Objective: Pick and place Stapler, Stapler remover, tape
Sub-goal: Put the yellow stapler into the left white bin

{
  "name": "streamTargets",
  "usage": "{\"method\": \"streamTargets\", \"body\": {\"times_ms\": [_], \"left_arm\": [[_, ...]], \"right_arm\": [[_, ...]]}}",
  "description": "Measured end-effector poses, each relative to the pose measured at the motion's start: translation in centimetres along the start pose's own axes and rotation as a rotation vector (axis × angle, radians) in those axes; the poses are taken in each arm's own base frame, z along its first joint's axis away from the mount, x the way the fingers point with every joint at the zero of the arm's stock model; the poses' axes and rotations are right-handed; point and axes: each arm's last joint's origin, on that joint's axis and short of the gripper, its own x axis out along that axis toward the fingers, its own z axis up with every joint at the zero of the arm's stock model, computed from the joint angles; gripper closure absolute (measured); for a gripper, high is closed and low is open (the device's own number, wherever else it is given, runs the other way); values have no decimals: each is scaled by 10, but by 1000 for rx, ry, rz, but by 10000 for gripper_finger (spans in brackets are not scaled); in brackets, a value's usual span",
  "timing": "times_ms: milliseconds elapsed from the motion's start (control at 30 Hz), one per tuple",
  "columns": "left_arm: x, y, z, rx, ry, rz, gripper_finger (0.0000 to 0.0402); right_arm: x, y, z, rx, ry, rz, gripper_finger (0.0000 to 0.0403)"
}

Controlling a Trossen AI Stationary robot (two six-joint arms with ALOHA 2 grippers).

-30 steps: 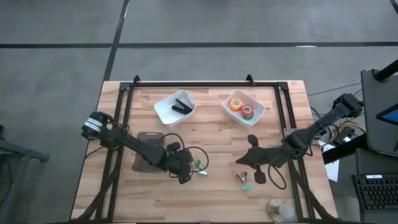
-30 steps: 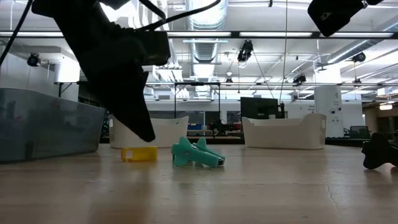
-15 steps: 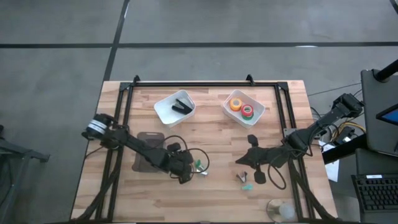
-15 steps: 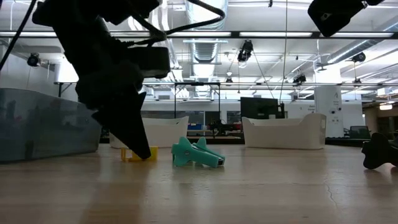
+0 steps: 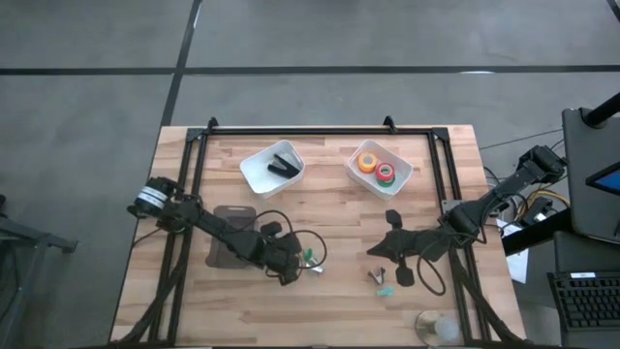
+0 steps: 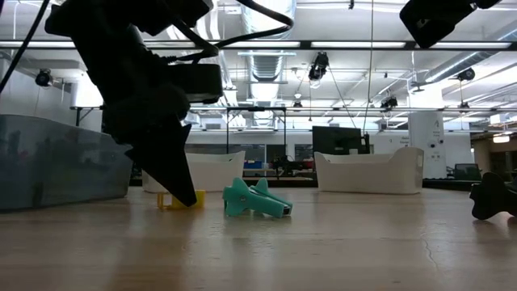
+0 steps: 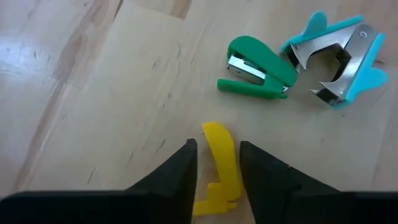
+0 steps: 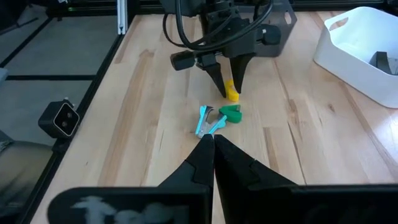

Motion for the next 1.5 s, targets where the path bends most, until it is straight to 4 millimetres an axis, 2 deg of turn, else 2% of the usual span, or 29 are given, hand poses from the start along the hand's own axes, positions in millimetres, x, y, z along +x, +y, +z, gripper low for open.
{"method": "streamTargets", "body": {"times_ms": [333,433,633,833,1033,1233,1367,1500], "left_arm": [[3,7,5,22,-9,24,361],[4,9,7,33,-17,40,364],[5,18,13,16,-43,86,337],[0,30,25,25,-71,107,363],[-15,51,41,11,-125,170,355],[-42,81,56,-42,-203,319,339],[-59,107,65,-163,-286,453,355],[-64,136,73,-296,-303,524,361]], "right_arm": [[0,0,0,-7,0,0,394],[0,0,0,-7,0,0,394],[0,0,0,-8,0,0,394],[0,0,0,-15,1,-1,394],[0,0,0,-23,1,-1,394],[0,0,0,-23,2,-1,394],[0,0,-1,-24,3,-2,394],[1,-1,-2,-26,7,-3,394]]}}
